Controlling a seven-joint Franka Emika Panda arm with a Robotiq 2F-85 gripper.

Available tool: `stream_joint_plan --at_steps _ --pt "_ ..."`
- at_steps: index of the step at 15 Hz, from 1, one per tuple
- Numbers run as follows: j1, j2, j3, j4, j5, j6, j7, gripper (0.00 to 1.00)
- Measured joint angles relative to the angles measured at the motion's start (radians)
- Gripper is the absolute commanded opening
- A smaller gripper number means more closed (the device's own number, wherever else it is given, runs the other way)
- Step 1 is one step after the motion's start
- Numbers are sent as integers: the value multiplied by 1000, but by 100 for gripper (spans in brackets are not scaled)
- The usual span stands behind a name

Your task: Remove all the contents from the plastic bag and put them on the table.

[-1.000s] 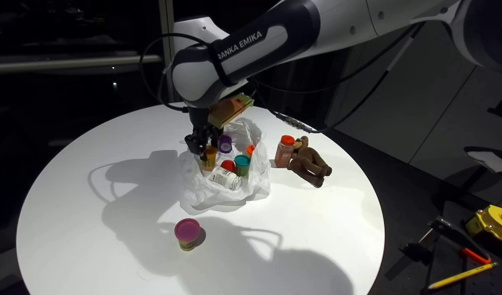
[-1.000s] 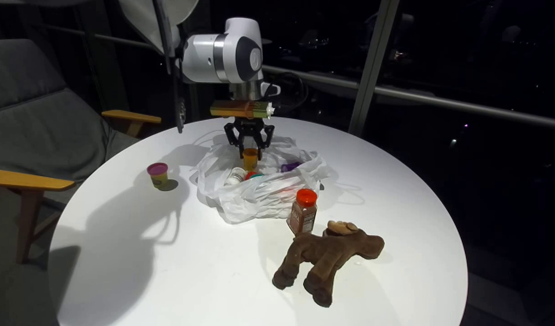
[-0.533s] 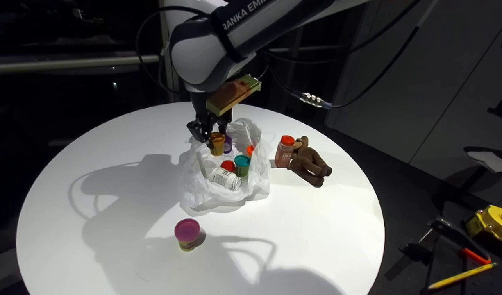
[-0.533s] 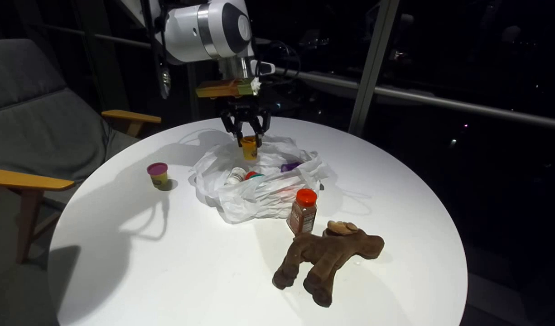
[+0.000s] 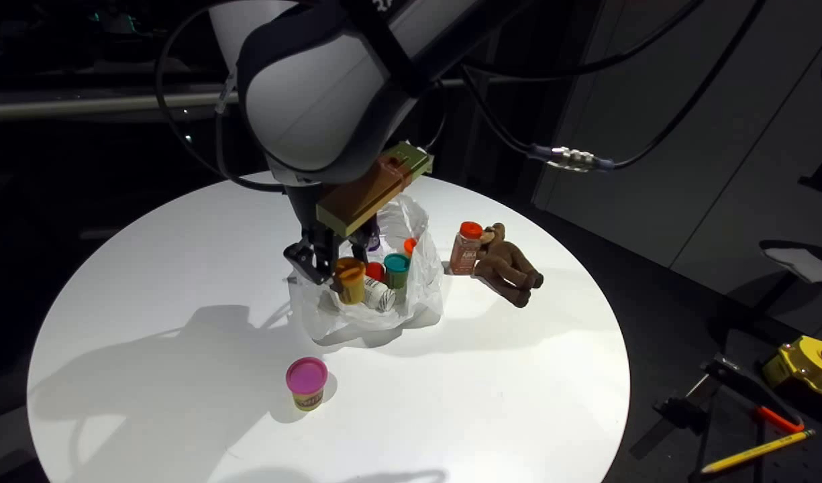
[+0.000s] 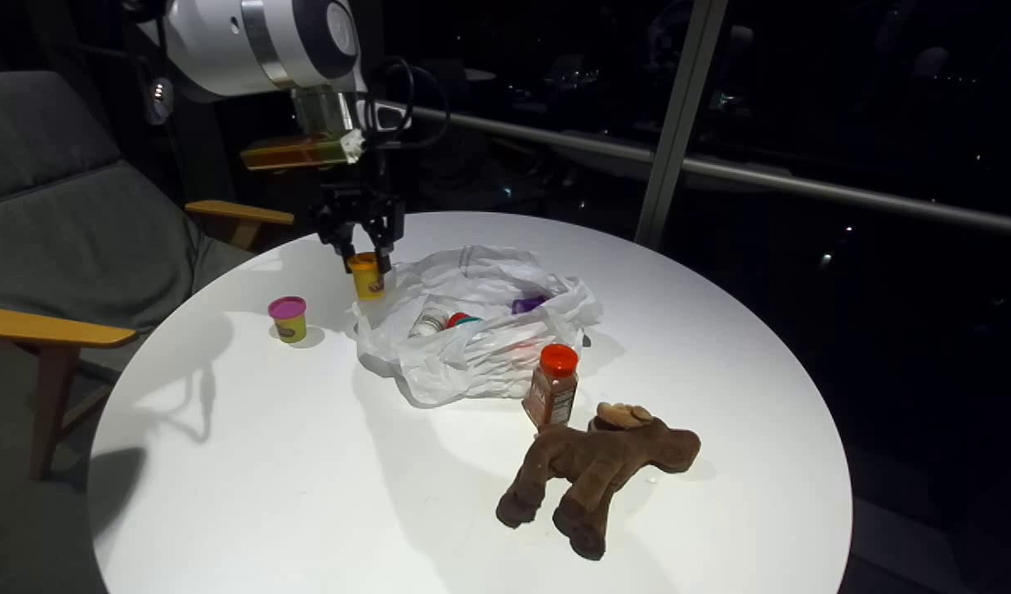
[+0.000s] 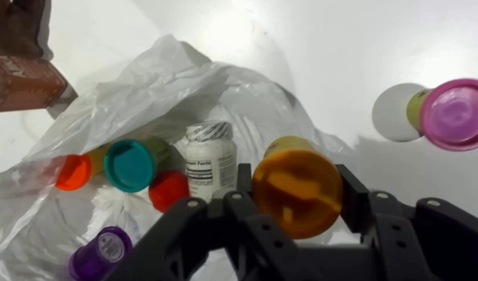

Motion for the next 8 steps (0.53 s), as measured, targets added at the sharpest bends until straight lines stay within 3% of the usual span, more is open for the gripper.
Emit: stream_joint_plan --at_steps 5,8 --pt "33 -112 49 -255 1 25 91 28" --pt "29 -149 63 -410 9 117 105 28"
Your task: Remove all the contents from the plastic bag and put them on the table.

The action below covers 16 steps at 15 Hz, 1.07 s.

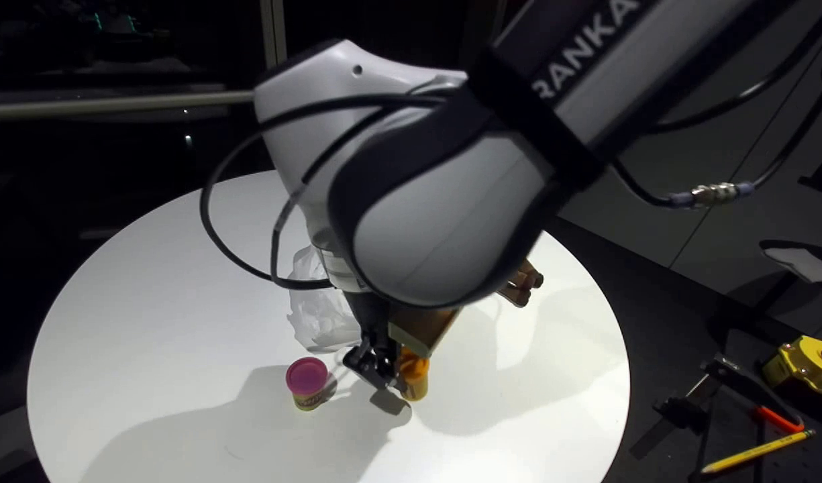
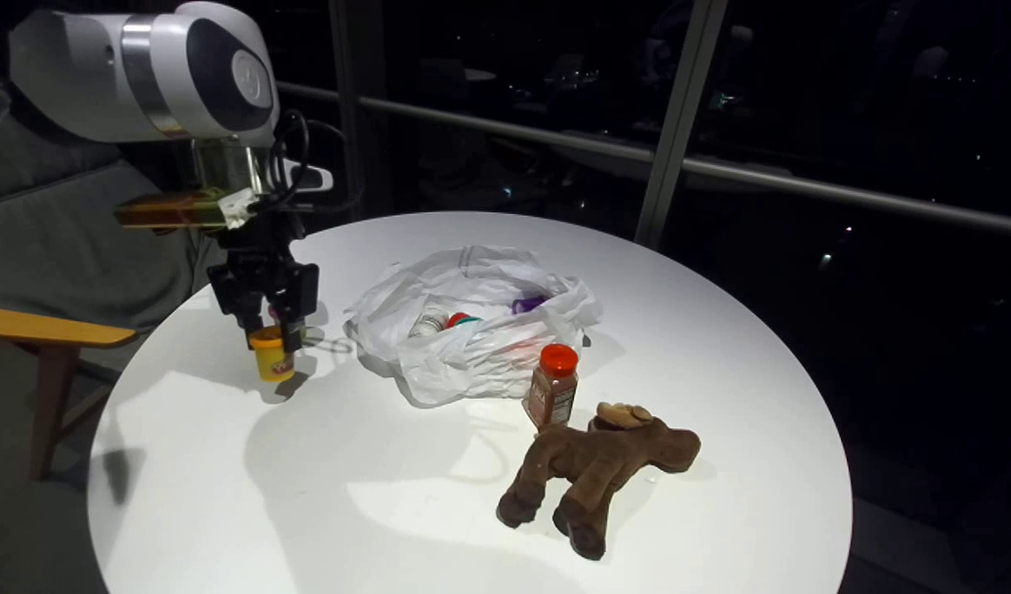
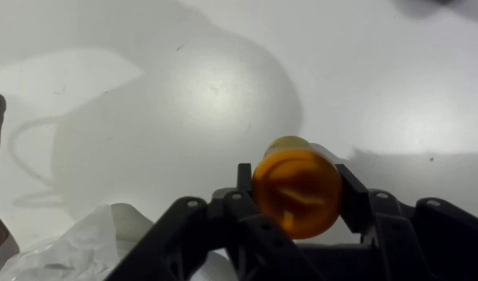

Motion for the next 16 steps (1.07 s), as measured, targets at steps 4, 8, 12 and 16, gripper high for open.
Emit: stream_joint_plan --at_steps 4,8,12,16 --pt "-9 -22 5 -123 13 232 12 28" --pt "-5 -36 -8 -178 13 456 38 28" --pt "26 -31 -56 -192 13 525 38 28" --pt "44 -18 -80 -192 13 545 38 85"
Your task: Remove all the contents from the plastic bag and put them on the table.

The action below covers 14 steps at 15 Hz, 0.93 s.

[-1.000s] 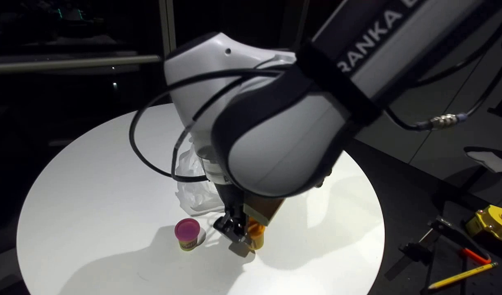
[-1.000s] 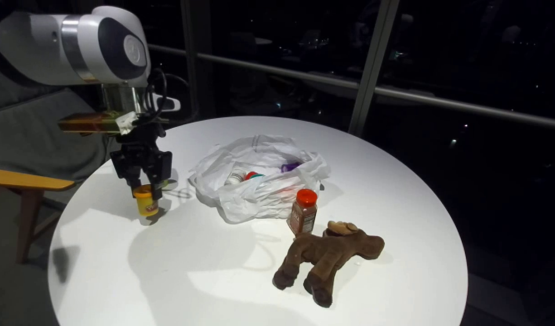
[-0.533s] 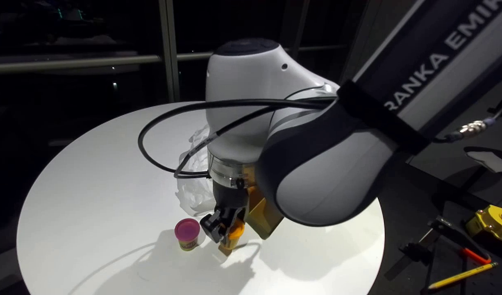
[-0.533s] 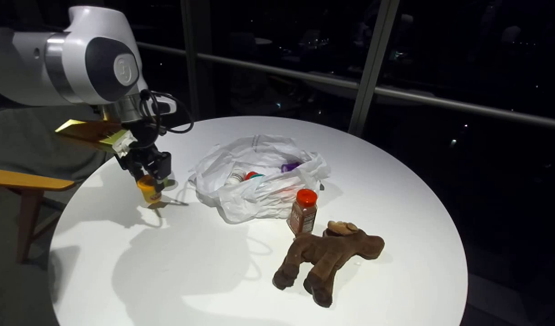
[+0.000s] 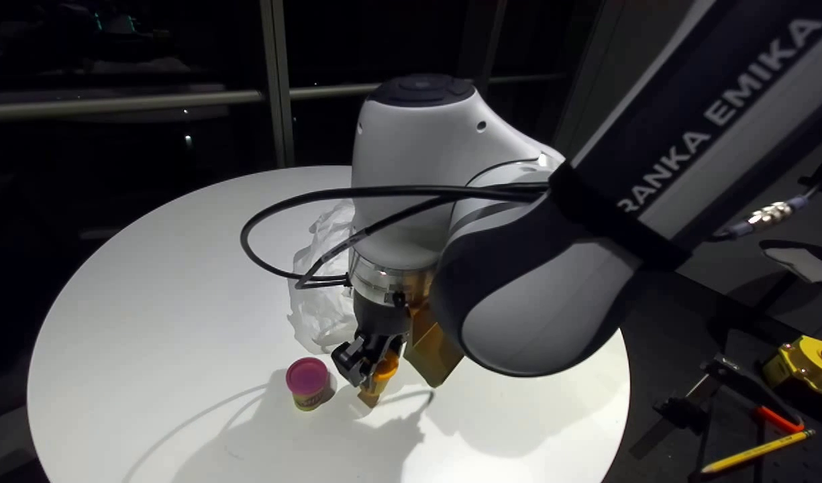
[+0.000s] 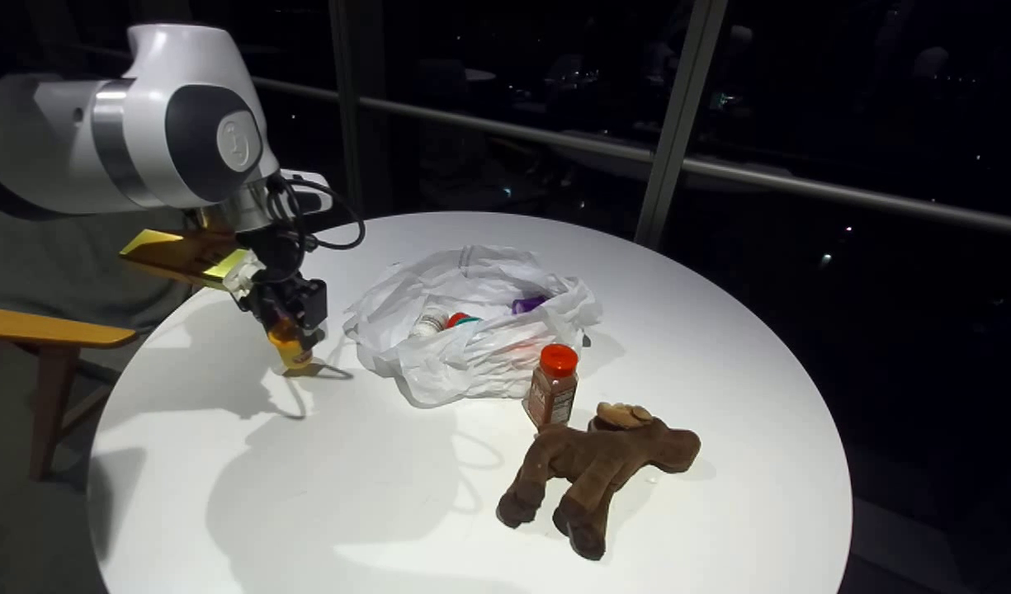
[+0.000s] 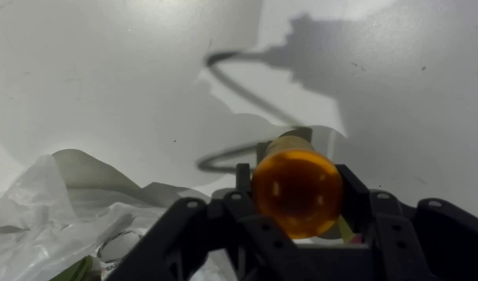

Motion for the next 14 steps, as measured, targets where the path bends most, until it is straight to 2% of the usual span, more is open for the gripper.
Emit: stream_joint_plan --at_steps 2,3,10,14 --pt "2 1 -3 1 2 5 0 98" --pt "2 0 -5 2 5 7 0 100" --pt "-5 -70 -57 9 39 -11 8 99" --pt "-80 -78 -58 71 41 -111 -35 100"
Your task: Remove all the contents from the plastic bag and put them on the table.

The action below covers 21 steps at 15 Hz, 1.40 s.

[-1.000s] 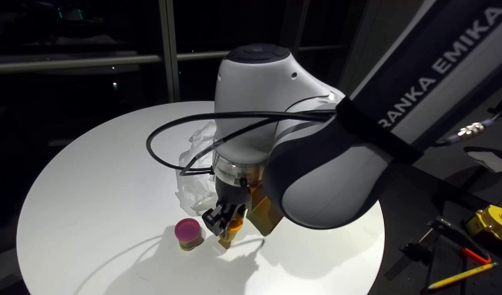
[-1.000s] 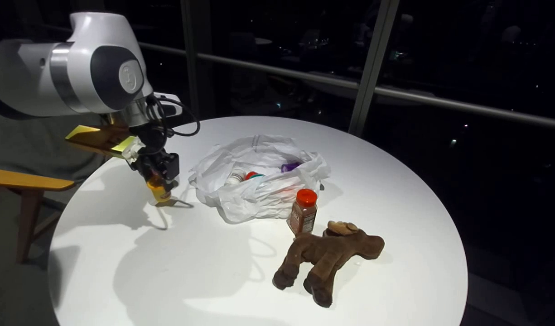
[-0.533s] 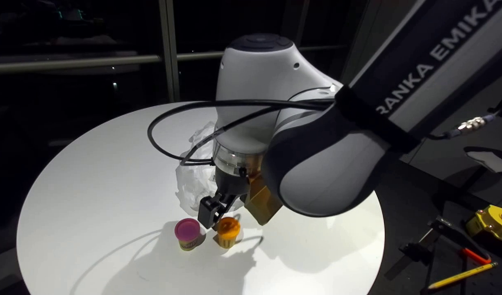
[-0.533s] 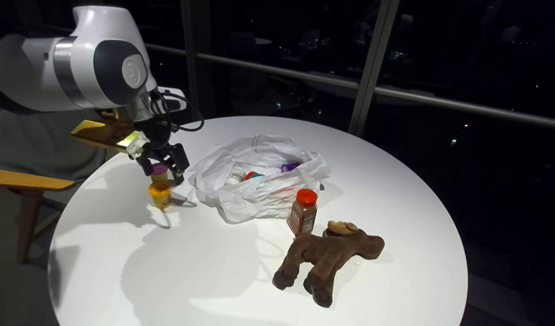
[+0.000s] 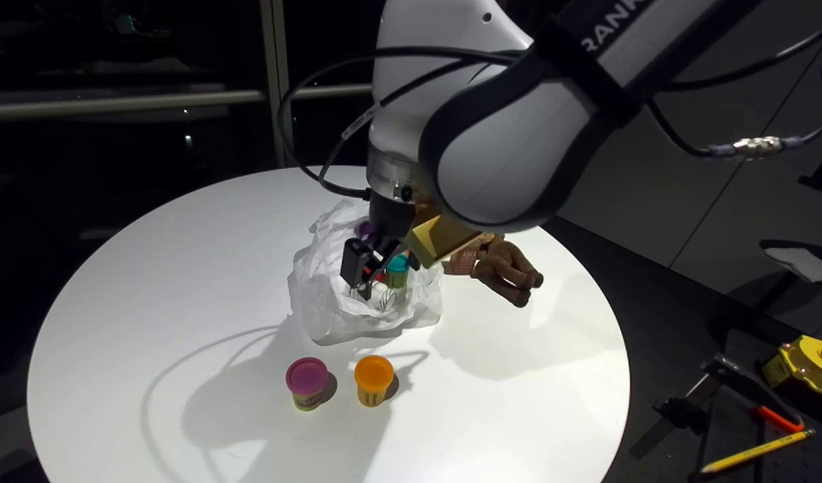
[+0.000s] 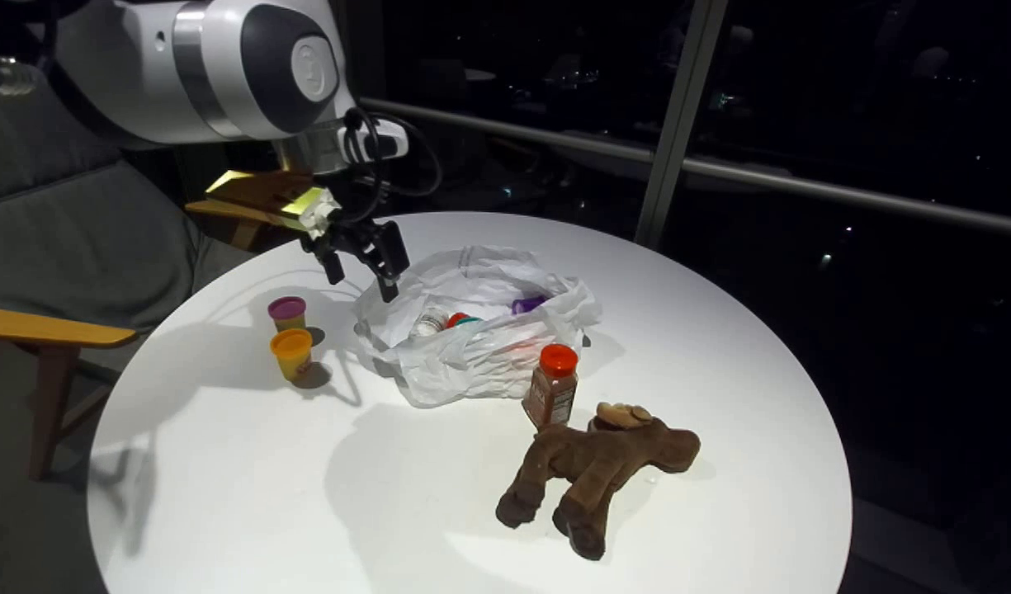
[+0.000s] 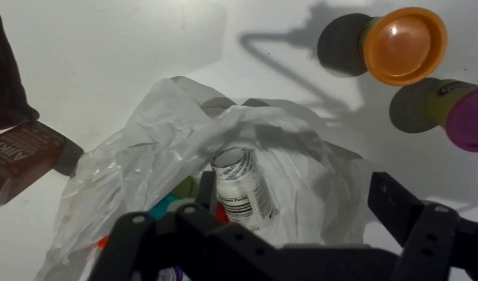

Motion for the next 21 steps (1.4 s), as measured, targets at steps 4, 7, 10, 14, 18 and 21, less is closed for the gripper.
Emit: stream_joint_plan --at_steps 4,7,10,14,18,21 --pt "-112 53 54 100 35 -106 -108 100" --pt "-165 115 94 180 62 -157 -163 100" --pt "-181 174 110 250 75 -170 -177 100" --pt "-182 252 102 335 75 -171 -174 100" --pt "-189 320 100 412 76 -189 -174 100" --pt "-188 341 100 450 76 -201 -174 100"
